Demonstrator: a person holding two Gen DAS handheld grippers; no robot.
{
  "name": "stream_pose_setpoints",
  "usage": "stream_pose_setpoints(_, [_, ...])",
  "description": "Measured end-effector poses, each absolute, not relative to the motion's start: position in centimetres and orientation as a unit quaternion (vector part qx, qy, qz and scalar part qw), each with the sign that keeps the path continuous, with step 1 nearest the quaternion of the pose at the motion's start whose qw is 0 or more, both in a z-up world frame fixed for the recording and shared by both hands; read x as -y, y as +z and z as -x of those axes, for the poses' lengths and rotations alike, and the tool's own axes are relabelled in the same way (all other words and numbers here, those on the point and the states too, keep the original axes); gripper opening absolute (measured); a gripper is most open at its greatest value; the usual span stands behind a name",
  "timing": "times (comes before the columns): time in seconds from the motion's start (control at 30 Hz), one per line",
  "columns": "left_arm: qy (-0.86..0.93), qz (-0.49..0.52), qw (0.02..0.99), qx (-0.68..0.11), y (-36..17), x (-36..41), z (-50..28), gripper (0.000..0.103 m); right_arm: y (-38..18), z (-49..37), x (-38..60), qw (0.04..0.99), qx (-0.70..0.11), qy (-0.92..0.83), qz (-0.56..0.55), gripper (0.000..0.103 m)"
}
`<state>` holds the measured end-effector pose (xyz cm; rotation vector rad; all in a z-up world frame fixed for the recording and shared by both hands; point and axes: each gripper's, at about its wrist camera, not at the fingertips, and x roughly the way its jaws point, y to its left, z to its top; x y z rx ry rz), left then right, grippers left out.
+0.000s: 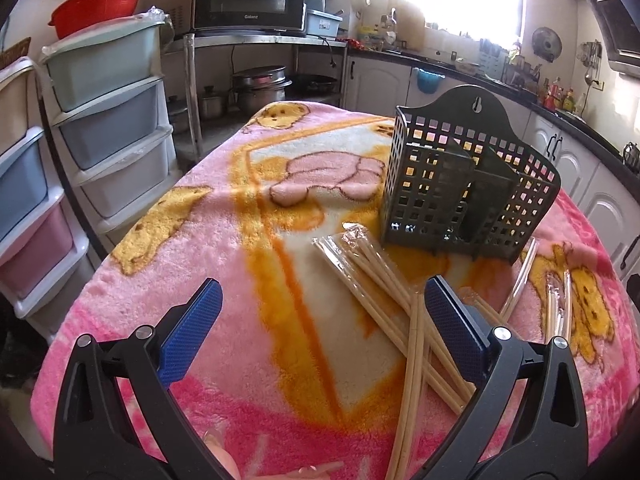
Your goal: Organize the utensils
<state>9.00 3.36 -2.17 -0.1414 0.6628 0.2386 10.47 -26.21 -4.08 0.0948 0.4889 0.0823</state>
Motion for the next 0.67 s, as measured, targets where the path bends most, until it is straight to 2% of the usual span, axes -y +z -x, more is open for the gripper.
stream_pose_setpoints(0.67, [0.112, 0.099, 0.937, -0.315, -2.1, -4.7, -8.8, 0.093, -4.4, -10.8, 26.6, 0.966, -0.251, 0.038, -0.049, 0.097])
